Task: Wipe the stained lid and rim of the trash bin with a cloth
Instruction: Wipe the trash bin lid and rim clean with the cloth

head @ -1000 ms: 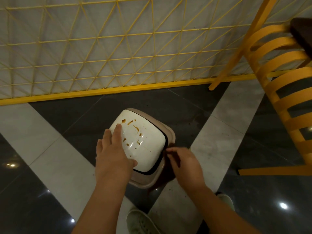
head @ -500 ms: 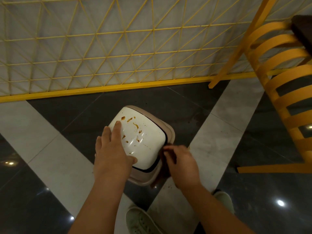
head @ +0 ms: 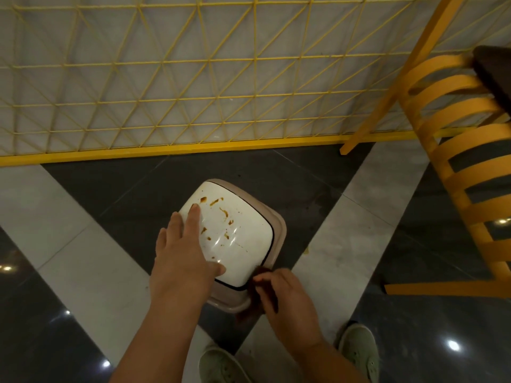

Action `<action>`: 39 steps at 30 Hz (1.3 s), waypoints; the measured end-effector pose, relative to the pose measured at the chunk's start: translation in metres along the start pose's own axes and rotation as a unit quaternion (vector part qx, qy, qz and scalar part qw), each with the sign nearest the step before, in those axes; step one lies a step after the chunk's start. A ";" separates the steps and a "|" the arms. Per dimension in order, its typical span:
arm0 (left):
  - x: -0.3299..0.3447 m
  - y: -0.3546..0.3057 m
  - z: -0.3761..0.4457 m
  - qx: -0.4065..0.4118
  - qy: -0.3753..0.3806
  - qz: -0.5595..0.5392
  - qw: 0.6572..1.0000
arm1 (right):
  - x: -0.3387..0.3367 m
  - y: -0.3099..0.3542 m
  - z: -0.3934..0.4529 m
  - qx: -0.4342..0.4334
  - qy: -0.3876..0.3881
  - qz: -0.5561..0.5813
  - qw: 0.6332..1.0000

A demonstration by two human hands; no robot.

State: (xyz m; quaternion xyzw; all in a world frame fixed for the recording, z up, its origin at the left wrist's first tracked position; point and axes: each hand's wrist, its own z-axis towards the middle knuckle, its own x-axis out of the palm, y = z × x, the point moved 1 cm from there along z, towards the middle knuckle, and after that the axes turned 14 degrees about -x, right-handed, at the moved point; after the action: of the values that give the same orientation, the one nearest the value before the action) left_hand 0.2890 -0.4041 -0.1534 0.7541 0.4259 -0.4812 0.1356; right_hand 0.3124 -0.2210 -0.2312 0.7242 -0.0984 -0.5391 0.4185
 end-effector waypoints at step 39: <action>-0.006 -0.001 -0.003 0.002 -0.012 0.005 1.000 | -0.017 0.008 0.033 0.140 -0.149 0.128 0.970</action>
State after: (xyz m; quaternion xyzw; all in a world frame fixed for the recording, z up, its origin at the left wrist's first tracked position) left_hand 0.2890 -0.4049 -0.1474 0.7507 0.4190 -0.4908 0.1415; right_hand 0.2800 -0.2326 -0.2157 0.6685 -0.3261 -0.5636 0.3592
